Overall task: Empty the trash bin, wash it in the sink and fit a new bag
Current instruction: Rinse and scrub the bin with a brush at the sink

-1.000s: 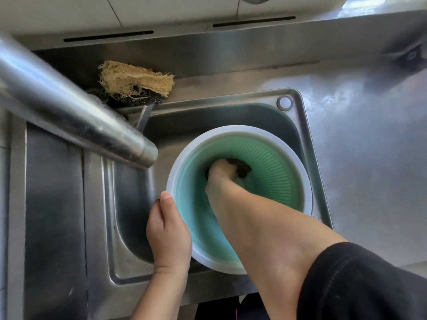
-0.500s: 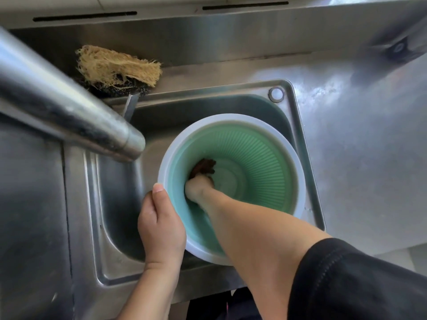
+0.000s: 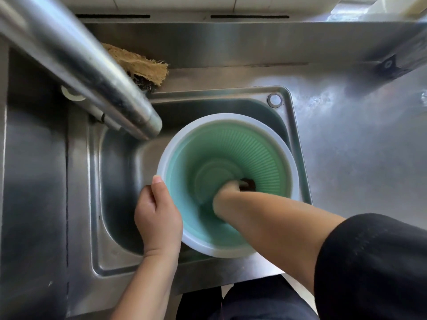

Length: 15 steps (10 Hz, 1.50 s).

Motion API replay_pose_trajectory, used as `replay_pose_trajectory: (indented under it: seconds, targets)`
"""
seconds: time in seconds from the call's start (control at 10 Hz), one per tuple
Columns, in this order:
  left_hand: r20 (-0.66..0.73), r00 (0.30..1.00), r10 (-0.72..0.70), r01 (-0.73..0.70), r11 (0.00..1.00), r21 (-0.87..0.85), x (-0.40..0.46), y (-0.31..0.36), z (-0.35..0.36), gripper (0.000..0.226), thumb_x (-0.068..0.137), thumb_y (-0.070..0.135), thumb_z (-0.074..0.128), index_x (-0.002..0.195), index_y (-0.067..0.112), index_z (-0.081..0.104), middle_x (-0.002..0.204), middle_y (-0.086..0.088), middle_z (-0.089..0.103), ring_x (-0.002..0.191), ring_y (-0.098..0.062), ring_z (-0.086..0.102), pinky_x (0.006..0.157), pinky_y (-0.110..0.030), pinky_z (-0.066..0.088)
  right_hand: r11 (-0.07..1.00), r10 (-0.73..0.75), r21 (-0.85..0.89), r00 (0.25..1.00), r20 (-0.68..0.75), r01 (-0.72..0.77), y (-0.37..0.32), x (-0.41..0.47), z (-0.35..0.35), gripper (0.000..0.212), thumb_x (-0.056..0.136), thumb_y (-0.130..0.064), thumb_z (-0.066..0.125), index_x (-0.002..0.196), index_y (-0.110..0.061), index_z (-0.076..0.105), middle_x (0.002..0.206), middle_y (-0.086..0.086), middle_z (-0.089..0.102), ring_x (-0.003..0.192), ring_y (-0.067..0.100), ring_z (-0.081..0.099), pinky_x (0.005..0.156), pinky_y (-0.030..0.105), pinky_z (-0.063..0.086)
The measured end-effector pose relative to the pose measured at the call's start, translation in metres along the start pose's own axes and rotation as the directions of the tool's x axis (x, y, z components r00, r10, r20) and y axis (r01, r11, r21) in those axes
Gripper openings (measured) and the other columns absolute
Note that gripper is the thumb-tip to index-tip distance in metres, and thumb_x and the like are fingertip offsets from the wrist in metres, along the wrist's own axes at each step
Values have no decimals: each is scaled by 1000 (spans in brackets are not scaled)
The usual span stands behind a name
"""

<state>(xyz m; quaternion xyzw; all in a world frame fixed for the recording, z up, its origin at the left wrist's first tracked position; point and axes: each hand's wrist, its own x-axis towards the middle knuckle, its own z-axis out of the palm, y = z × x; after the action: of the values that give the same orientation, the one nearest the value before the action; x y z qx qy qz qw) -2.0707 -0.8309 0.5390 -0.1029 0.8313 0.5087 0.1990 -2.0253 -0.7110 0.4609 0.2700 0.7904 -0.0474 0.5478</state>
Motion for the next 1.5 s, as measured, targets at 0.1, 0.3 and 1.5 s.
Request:
replay_pose_trajectory:
  seconds: [0.1, 0.3, 1.5]
  targets:
    - [30, 999, 29, -29, 1000, 6, 2, -2, -1, 45, 87, 62, 42, 76, 22, 59, 70, 5, 68, 72, -24, 63, 73, -49, 55, 987, 132, -75, 982, -137, -143, -5, 13, -9, 51, 101, -4, 32, 151, 5, 25, 151, 36, 24, 133, 55, 35, 91, 56, 52]
    - [37, 999, 23, -23, 1000, 1, 0, -2, -1, 45, 86, 64, 41, 76, 25, 61, 73, 8, 69, 75, -22, 64, 75, -49, 55, 990, -138, -66, 894, -427, 122, -6, 45, -15, 48, 98, -5, 33, 144, 7, 38, 142, 28, 37, 125, 42, 41, 93, 52, 46]
    - [78, 996, 34, -34, 999, 3, 2, -4, -2, 51, 86, 66, 40, 79, 20, 60, 76, -8, 69, 79, -35, 64, 78, -59, 54, -848, -42, 497, 957, 286, -186, -37, 35, -19, 19, 86, -35, 59, 95, -22, 69, 93, -1, 72, 86, 19, 67, 86, 35, 55]
